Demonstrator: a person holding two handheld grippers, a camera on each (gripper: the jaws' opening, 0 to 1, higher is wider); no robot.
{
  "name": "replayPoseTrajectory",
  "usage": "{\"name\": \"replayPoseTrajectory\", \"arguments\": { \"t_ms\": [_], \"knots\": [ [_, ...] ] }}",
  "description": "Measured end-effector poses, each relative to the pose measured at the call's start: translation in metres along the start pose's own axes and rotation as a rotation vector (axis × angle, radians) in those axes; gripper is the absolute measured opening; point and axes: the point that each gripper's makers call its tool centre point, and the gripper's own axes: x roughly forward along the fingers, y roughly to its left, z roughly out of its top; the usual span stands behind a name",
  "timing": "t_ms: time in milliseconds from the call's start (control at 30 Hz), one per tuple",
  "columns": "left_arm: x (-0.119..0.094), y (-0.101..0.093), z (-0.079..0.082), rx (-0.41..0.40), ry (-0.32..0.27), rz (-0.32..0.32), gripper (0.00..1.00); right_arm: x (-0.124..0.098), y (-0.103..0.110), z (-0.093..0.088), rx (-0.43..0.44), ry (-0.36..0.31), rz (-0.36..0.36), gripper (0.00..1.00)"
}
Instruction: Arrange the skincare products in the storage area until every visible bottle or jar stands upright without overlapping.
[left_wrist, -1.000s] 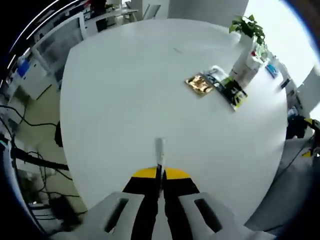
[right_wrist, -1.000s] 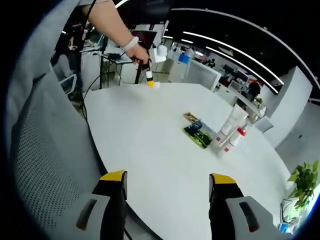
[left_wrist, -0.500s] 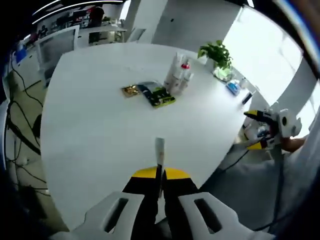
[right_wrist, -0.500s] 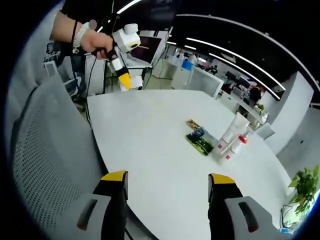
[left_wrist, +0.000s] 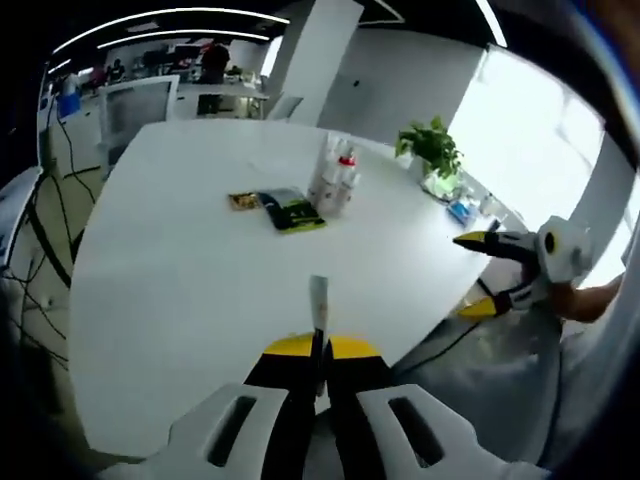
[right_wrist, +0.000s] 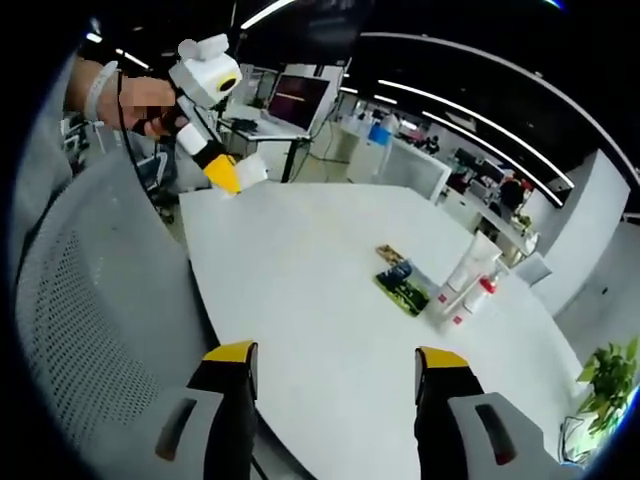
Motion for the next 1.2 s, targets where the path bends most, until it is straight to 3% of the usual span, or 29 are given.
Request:
{"name": "replayPoseTrajectory", "arguments": {
  "t_ms": [233, 333, 500, 600, 733, 833, 1000, 1133, 1167, 1200],
  "knots": [
    [0.005, -0.017, -0.010, -0.006, -0.075, 0.036, 0.00, 0.000, 0.005, 0.003, -0.021, -0.010, 0.018, 0.59],
    [0.008, -0.019, -0.007, 0.125, -0.077, 0.062, 0.00, 0.001, 0.006, 0.001, -0.026, 0.000, 0.025, 0.59],
    [0.010, -0.024, 0.000, 0.138, -0.084, 0.056, 0.00, 0.002, 0.008, -0.002, -0.021, 0.015, 0.034, 0.59],
    [0.009, -0.029, 0.015, 0.127, -0.184, 0.032, 0.00, 0.003, 0.010, -0.005, -0.025, 0.030, 0.042, 0.58],
    [0.010, -0.015, 0.010, 0.162, -0.167, 0.099, 0.00, 0.004, 0.012, -0.003, 0.001, 0.030, 0.055, 0.58],
    [0.013, -0.020, 0.008, 0.167, -0.156, 0.084, 0.00, 0.005, 0.017, -0.002, 0.011, 0.025, 0.085, 0.57],
    [0.015, -0.028, 0.002, 0.280, -0.130, 0.080, 0.00, 0.004, 0.019, 0.001, 0.073, 0.016, 0.117, 0.57],
    [0.014, -0.021, -0.001, 0.307, -0.116, 0.110, 0.00, 0.003, 0.047, 0.002, 0.172, 0.049, 0.286, 0.56],
    [0.015, -0.014, -0.005, 0.349, -0.082, 0.149, 0.00, 0.005, 0.048, 0.011, 0.166, 0.009, 0.297, 0.53],
    [0.015, -0.016, -0.007, 0.364, -0.069, 0.148, 0.00, 0.004, 0.050, 0.017, 0.153, -0.014, 0.308, 0.51]
  ]
}}
